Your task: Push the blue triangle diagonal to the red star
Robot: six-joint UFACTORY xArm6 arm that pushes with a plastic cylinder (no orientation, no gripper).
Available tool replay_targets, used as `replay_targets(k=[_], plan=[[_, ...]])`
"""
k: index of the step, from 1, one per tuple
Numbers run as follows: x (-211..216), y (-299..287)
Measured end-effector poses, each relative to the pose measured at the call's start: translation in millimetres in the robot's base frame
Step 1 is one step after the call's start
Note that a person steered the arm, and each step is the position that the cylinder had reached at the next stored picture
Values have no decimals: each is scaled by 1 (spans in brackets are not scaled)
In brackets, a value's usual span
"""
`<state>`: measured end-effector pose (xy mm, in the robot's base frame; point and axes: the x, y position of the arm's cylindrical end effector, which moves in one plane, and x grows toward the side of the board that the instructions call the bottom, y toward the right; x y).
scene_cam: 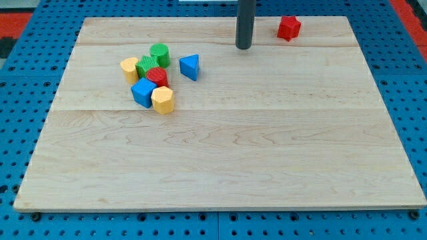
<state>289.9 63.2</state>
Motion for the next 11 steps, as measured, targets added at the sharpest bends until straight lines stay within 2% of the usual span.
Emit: replay_targets(k=[1,2,3,4,5,6,7,8,9,11], plan=[[45,55],[56,-14],[83,-82],[105,-102],[93,-145],[62,-144],[56,-82],[60,-97],[32,-75],[30,-61]])
